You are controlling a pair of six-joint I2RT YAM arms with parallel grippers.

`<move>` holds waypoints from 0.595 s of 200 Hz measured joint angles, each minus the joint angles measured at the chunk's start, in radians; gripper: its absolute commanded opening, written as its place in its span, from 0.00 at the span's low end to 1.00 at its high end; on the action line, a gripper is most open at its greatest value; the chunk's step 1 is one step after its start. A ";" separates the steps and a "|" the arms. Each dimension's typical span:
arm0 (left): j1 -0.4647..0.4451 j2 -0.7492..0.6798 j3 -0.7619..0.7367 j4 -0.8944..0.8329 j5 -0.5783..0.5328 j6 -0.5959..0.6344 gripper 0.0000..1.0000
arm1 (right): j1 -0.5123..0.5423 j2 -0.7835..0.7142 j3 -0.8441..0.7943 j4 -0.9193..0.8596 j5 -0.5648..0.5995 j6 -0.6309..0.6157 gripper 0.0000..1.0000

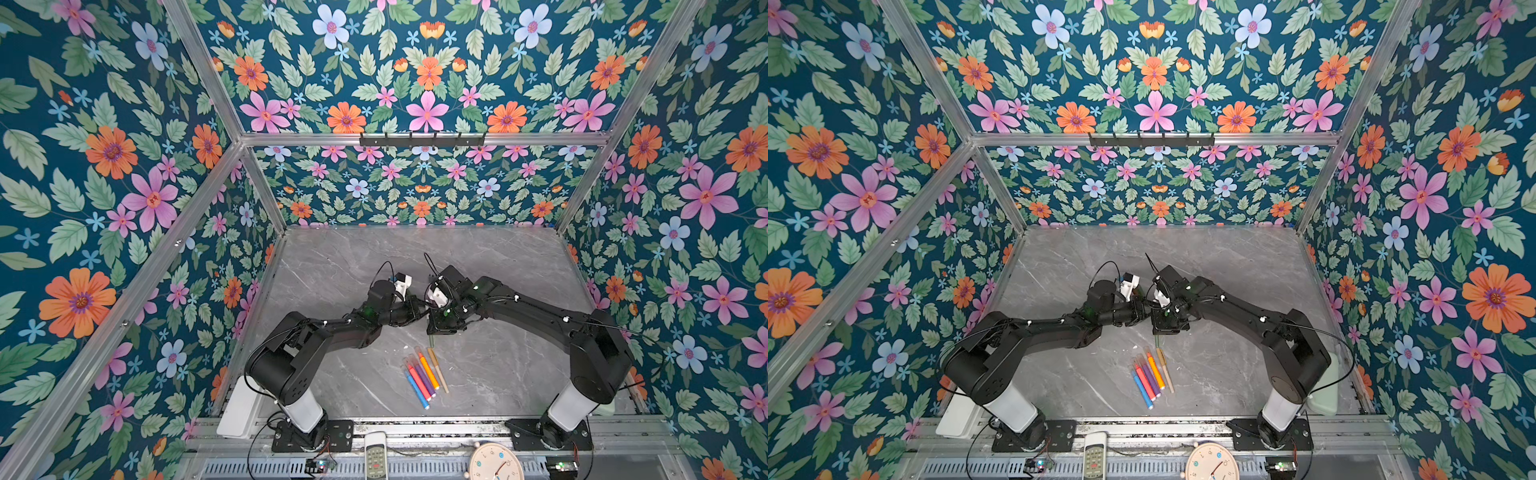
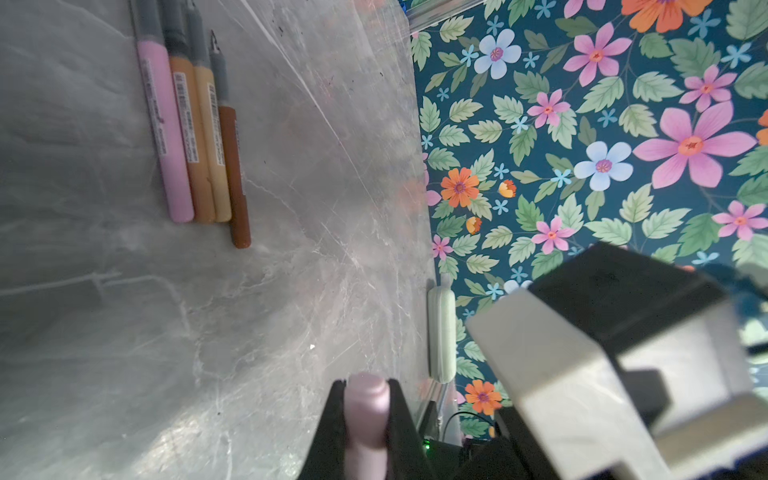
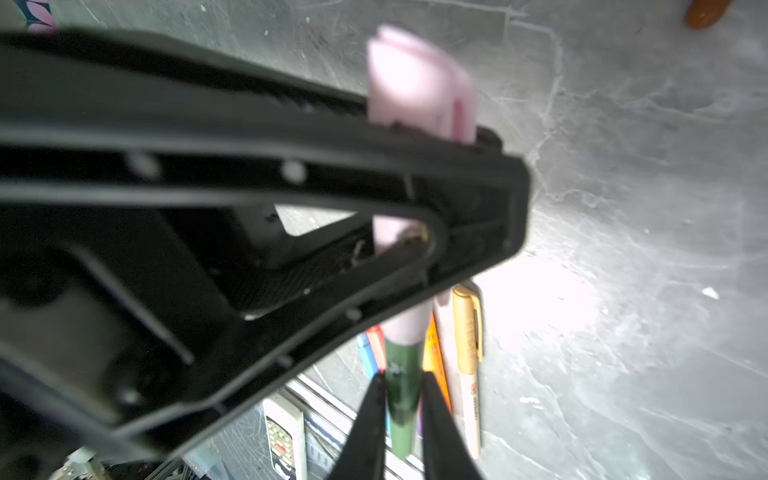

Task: Open the pen caps
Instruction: 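Lift the green pen to the left gripper while it grips the lilac cap, then pull the lilac cap off with the left gripper while the right draws the pen back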

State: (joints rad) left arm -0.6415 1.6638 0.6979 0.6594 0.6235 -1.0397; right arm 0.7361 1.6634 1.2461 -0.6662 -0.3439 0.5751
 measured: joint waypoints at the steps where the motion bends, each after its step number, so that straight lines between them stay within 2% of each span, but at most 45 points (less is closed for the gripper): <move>1: 0.000 0.000 0.000 0.000 0.000 -0.001 0.00 | 0.000 -0.004 -0.003 0.003 0.001 0.000 0.31; 23: 0.000 0.000 0.000 0.013 0.004 -0.011 0.00 | 0.000 -0.065 -0.050 0.041 0.000 0.011 0.30; 43: 0.000 0.000 0.010 0.021 0.005 -0.030 0.00 | -0.001 -0.069 -0.076 0.075 -0.006 0.024 0.22; 70: 0.002 0.000 0.019 0.026 0.005 -0.042 0.00 | -0.001 -0.068 -0.109 0.105 -0.024 0.036 0.21; 84: 0.006 0.000 0.022 0.032 0.004 -0.057 0.00 | -0.001 -0.069 -0.128 0.124 -0.038 0.044 0.00; 119: 0.060 0.018 0.065 0.012 0.074 -0.060 0.00 | 0.006 -0.133 -0.219 0.266 -0.040 0.079 0.00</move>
State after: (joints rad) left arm -0.5819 1.6814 0.7631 0.6712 0.6975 -1.0996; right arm 0.7418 1.5303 1.0267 -0.4000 -0.3836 0.6537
